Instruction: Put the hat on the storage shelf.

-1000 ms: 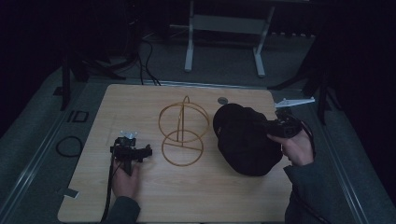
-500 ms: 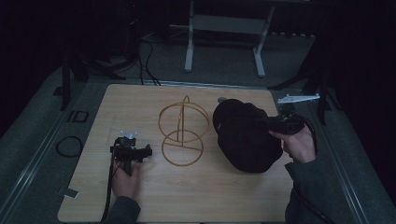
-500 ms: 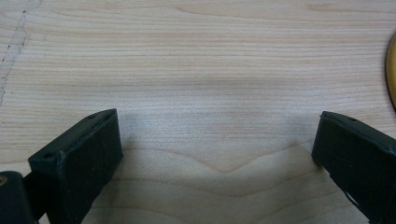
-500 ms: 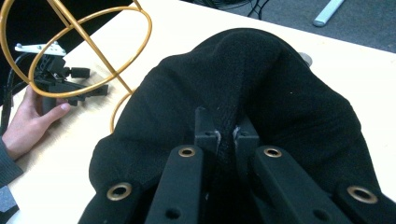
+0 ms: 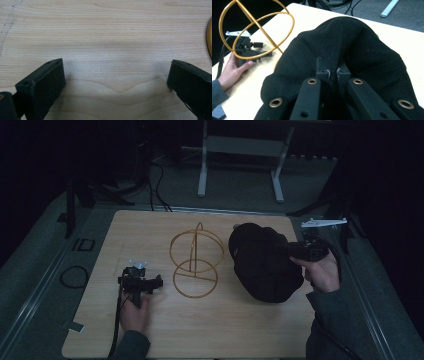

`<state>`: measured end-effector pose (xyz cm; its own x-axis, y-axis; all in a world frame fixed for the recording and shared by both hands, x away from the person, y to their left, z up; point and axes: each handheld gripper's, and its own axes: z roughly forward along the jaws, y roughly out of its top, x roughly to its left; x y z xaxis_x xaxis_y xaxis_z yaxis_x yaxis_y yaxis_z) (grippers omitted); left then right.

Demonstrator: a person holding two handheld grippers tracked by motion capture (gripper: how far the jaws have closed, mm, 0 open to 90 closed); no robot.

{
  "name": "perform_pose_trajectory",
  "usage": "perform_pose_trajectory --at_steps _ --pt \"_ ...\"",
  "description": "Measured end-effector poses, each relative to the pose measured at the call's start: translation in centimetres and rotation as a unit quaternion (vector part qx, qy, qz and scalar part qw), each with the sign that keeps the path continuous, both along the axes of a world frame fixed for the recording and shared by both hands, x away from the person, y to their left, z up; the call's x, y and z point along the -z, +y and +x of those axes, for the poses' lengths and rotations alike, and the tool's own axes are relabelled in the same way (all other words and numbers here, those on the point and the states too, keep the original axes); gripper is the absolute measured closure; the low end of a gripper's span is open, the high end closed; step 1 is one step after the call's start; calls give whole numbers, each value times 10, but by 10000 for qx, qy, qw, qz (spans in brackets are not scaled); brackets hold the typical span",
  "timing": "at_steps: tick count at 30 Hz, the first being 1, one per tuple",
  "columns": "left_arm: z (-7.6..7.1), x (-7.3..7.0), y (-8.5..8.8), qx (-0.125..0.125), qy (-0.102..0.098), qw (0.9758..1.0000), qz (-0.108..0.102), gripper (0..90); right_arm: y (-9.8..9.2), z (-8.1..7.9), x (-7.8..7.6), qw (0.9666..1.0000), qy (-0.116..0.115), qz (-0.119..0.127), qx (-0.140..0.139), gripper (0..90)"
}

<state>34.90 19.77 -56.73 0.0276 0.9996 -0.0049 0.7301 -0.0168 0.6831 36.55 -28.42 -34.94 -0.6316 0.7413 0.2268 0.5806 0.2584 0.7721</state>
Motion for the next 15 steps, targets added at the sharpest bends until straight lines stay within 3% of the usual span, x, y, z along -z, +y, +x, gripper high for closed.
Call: perform_pose_trajectory --at_steps 15 --pt "0 0 0 -3 -6 10000 -8 12 0 2 -10 9999 -74 141 41 854"
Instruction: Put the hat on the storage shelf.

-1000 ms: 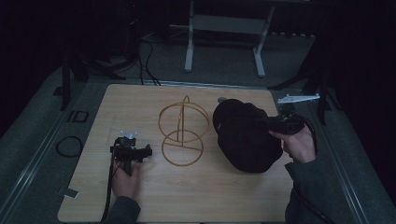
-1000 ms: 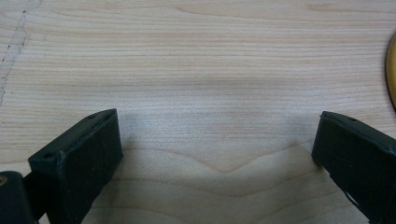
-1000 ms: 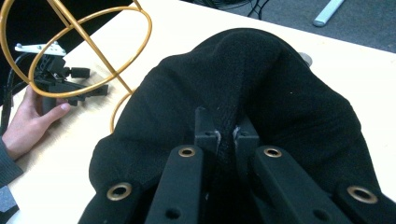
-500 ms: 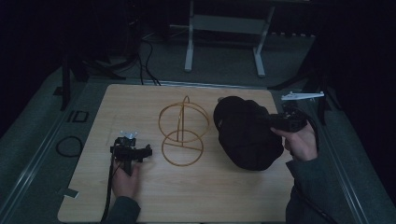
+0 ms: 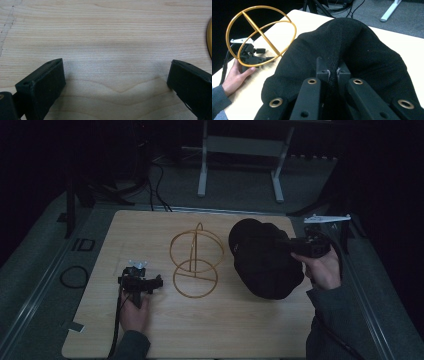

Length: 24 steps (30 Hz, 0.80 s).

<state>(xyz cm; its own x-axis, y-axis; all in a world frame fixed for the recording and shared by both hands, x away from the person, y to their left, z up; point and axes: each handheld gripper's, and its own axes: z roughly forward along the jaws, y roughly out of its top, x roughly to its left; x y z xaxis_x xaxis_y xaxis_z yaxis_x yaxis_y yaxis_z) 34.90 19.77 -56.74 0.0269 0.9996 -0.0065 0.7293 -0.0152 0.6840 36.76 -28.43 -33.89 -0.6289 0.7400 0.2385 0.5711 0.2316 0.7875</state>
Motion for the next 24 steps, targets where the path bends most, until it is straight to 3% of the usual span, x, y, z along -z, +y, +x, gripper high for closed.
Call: perform_pose_trajectory --at_steps 24 --pt "0 0 0 0 3 10000 6 12 10 4 -26 9997 -214 91 -32 854"
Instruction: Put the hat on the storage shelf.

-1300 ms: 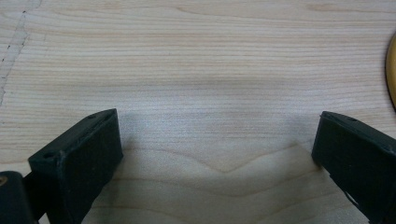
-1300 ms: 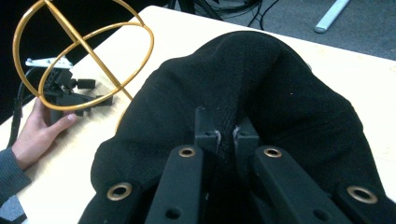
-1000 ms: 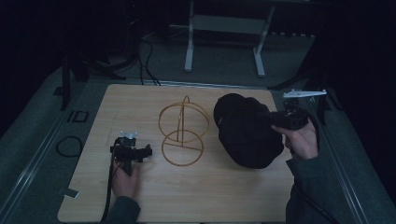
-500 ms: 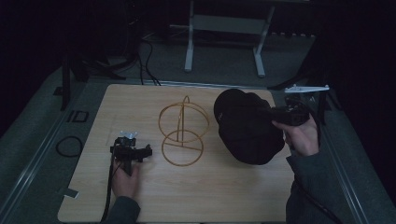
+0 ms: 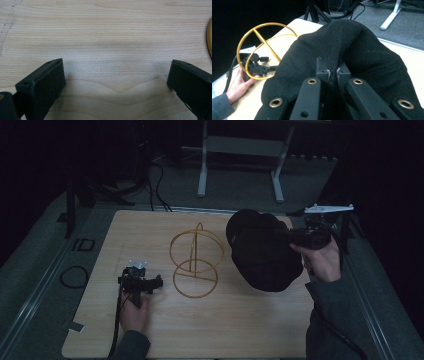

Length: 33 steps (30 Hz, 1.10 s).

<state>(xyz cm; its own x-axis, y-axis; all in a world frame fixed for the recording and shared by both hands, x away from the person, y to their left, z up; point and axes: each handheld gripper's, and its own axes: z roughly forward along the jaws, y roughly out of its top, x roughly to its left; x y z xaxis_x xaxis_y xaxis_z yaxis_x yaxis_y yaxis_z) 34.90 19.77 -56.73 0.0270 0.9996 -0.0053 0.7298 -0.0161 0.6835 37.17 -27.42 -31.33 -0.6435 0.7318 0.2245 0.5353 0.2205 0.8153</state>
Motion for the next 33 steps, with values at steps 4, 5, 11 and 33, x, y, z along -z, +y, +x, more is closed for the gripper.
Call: perform_pose_trajectory --at_steps 4,5,11,33 --pt "0 0 0 0 0 10000 -2 12 4 1 -6 10000 -49 -4 -31 854" --pt "0 0 0 2 0 10000 -4 12 5 1 -7 10000 -63 -7 -41 854" --pt "0 0 0 -1 -2 10000 -6 12 10 4 -12 9999 -82 -7 -87 855" --pt "0 0 0 2 -1 10000 -4 12 26 14 -30 9997 -150 116 -183 855"
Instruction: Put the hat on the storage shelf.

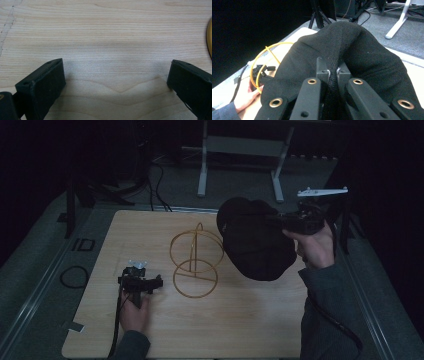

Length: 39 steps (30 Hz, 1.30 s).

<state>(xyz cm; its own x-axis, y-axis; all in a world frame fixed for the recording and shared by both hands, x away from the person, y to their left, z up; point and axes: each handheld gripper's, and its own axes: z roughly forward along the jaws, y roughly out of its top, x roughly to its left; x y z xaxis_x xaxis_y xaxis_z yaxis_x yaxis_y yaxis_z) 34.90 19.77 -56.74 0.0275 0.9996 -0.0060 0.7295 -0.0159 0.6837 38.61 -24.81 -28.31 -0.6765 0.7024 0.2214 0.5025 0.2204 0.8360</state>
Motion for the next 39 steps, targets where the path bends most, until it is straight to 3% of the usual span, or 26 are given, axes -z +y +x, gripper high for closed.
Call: perform_pose_trajectory --at_steps 18,30,39 --pt "0 0 0 0 10 10000 2 12 28 4 -13 9997 -52 2 -239 855" --pt "0 0 -1 -3 -5 10000 3 12 63 9 -22 9985 -46 34 -545 855" --pt "0 0 -1 0 0 10000 6 12 92 10 -26 9971 -64 -139 -741 855"
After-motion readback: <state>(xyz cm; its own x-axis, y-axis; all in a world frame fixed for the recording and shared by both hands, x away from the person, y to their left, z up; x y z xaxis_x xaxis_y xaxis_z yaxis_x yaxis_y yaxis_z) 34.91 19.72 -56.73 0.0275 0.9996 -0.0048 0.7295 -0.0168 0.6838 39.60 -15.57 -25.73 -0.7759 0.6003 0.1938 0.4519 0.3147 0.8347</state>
